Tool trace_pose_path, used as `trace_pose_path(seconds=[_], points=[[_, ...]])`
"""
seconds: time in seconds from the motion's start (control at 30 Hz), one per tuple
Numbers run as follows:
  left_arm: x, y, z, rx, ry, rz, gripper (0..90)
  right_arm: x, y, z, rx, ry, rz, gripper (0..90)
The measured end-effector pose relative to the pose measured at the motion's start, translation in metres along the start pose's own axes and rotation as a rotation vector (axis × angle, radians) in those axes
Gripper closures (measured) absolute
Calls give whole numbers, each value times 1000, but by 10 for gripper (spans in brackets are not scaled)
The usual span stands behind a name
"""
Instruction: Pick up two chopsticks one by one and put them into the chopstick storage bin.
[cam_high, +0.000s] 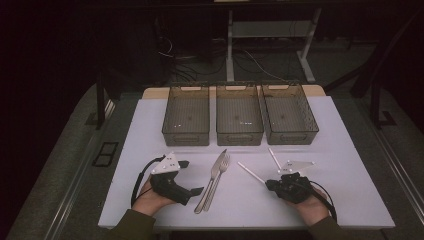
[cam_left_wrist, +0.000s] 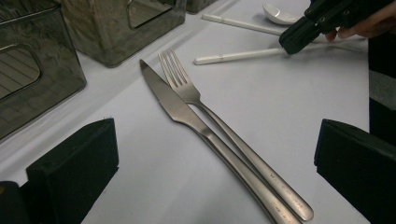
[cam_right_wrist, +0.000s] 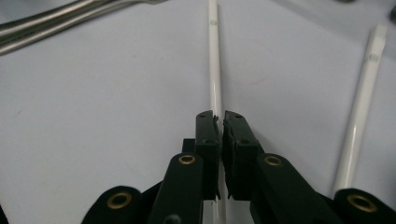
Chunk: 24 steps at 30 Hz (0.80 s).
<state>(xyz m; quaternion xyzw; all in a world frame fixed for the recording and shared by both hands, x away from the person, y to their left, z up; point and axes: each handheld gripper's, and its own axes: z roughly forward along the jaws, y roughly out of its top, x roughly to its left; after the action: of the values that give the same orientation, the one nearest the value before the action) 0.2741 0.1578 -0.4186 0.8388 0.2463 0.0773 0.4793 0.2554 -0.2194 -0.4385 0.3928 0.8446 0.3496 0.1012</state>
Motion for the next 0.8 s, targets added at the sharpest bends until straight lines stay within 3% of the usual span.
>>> trace_pose_path(seconds=[0.63,0.8], points=[[0,-1,-2,-12,-5,4,0,-16,20,-28,-77,46,11,850],[0,-3,-2,-10,0,27,0,-18,28,-32,-96,51,5,850]])
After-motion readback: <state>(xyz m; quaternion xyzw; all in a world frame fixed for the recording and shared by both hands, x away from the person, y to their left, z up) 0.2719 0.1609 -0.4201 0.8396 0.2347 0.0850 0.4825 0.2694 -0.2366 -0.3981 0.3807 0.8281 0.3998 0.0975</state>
